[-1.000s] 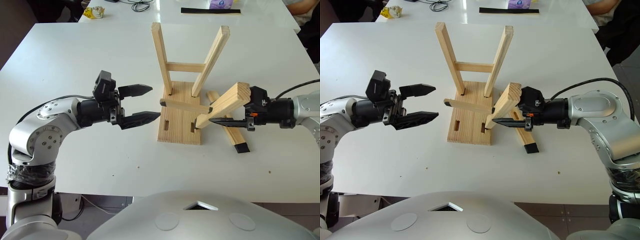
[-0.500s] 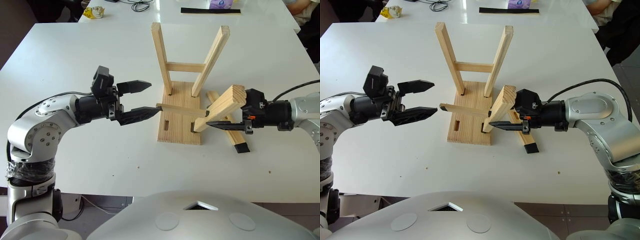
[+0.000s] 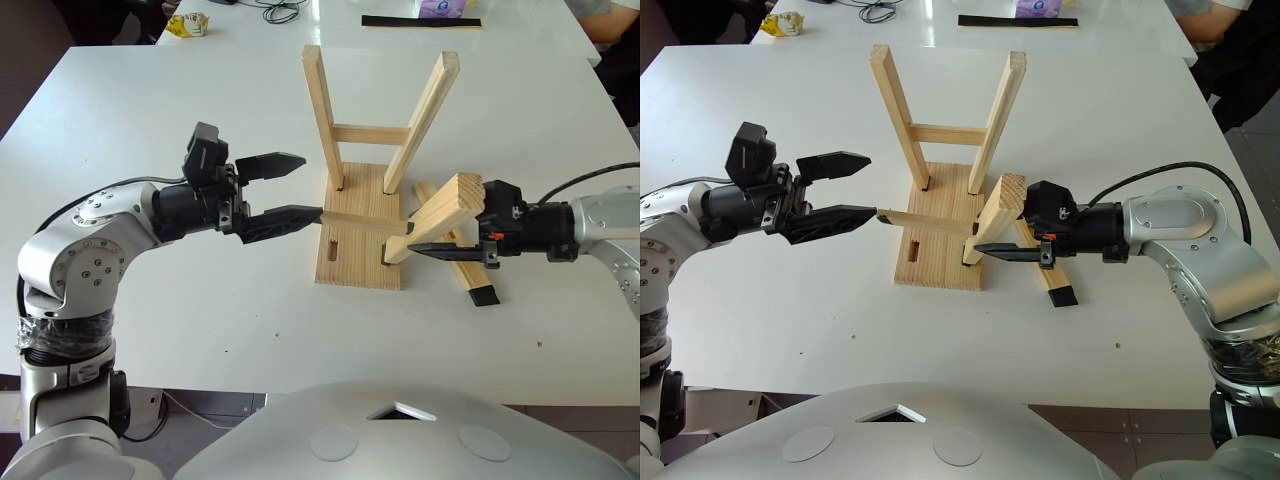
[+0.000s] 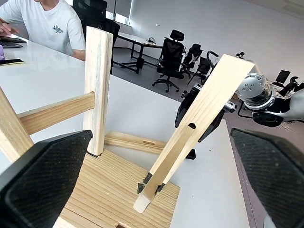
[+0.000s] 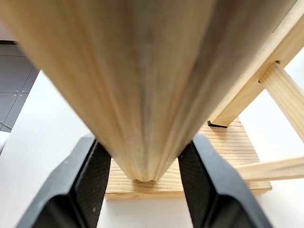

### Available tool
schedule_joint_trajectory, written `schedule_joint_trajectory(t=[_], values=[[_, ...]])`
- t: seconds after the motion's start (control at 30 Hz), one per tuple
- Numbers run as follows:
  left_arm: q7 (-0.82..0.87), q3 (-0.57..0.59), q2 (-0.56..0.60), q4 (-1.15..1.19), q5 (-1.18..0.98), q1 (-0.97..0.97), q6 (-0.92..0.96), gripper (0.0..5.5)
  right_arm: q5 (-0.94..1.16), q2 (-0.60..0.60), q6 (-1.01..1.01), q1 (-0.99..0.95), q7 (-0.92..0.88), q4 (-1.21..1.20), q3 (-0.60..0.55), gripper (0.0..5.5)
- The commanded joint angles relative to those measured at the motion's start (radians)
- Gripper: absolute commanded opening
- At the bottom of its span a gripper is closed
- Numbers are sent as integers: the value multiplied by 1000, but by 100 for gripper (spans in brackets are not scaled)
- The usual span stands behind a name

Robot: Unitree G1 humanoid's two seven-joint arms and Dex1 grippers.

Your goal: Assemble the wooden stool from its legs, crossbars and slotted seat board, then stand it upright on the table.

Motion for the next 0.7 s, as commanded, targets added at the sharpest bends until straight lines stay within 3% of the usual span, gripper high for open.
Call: schedule_joint_trajectory(t=[0.03, 0.7], values=[[12, 0, -1, -1, -7, -14, 14, 540, -29, -10, -1, -2, 5, 17, 20, 205], [24, -15, -18, -1, -24, -47, 37, 540, -127, 89, -51, -62, 71, 380, 246, 205]])
